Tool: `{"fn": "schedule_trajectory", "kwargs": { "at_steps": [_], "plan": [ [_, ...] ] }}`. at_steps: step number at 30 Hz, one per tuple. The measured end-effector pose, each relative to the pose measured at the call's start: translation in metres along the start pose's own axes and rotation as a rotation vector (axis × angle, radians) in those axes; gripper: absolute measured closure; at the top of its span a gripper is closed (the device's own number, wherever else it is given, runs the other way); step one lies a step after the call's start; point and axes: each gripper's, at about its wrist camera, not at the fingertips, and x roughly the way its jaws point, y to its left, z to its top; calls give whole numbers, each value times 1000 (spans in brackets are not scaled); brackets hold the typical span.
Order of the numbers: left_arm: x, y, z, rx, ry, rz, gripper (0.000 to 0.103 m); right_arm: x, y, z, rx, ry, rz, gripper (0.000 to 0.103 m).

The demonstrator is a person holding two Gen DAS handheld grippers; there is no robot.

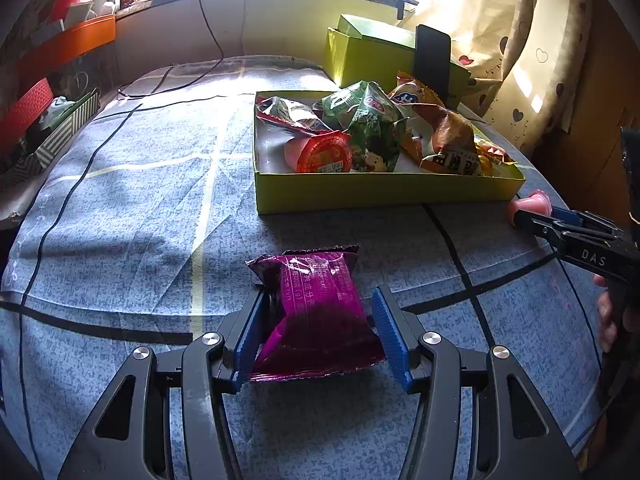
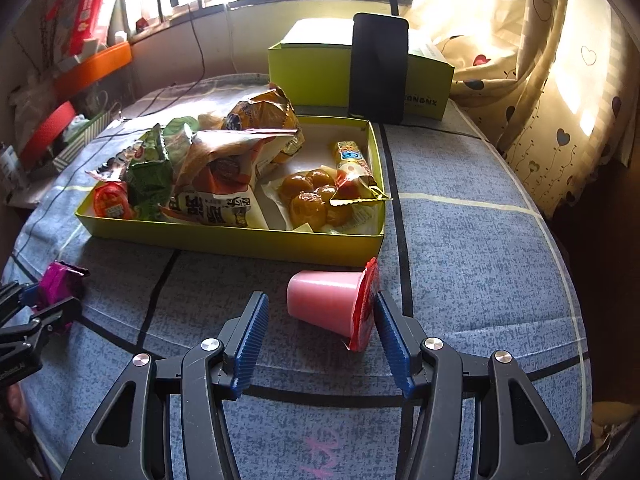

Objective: Organize snacks
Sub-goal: 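Grasp the purple packet with the left tool while the right tool grasps the pink cup, then carry the purple packet and pink cup over the tray with both tools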

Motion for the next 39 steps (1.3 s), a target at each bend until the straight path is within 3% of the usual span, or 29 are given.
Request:
{"fn": "schedule_trajectory", "kwargs": {
  "at_steps": [4,12,19,39],
  "plan": [
    [1,-1,0,0,1,8,49,4,-3,1,13,4,-30,59],
    [1,-1,1,0,-1,14,51,-1,-7,-1,27,-21,-25,62],
    [-3,2,-1,-20,-14,9,60,-11,-10,-9,35,-27,5,63],
    [-23,-13,-6,-10,-39,-14,67,-49,-1,-16,25,-109,114,63]
  ]
}}
